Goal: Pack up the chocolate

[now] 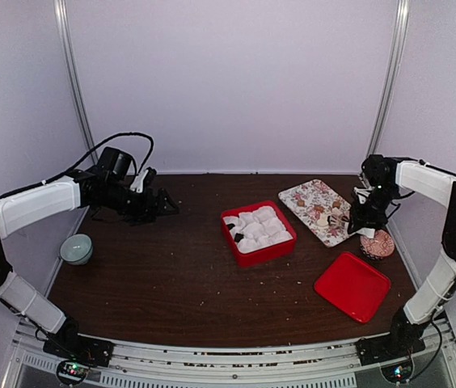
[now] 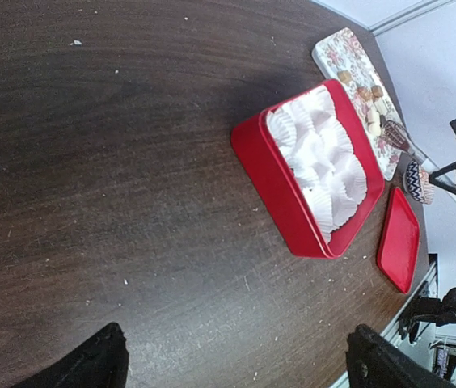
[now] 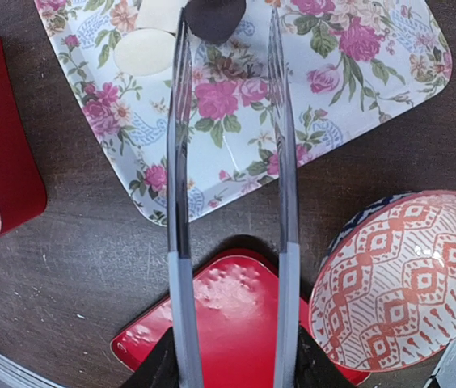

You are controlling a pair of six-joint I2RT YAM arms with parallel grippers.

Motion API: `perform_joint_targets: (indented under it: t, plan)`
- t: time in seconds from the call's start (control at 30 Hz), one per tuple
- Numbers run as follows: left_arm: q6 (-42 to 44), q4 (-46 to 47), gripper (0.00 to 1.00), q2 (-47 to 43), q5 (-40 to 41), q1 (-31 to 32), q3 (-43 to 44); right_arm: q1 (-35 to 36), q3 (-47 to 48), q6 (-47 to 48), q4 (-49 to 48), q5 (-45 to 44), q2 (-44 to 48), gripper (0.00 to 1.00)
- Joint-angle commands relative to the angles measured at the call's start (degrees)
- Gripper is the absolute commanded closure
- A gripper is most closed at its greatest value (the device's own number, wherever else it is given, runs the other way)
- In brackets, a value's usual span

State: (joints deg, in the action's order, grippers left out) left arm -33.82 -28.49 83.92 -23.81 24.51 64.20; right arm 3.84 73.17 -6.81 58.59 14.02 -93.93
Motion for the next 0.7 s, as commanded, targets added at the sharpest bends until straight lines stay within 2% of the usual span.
perform_joint_targets:
  t: [0.0, 0.4, 0.67]
  plan:
    - [-0.36, 1.86, 0.03, 0.72, -0.18, -0.41, 1.78, -0.07, 2.93, 0.50, -0.67, -0.31, -1.82, 0.59]
    - [-0.27, 1.61, 0.03, 1.74, -0.55, -0.35, 2.65, 0.29, 6.74, 0.65, -0.36, -0.38, -5.64, 0.59]
    - [0.00, 1.33, 0.03, 1.79, -0.53, -0.37, 2.99, 0.38, 7.72, 0.66, 0.24, -0.65, -5.70, 0.66]
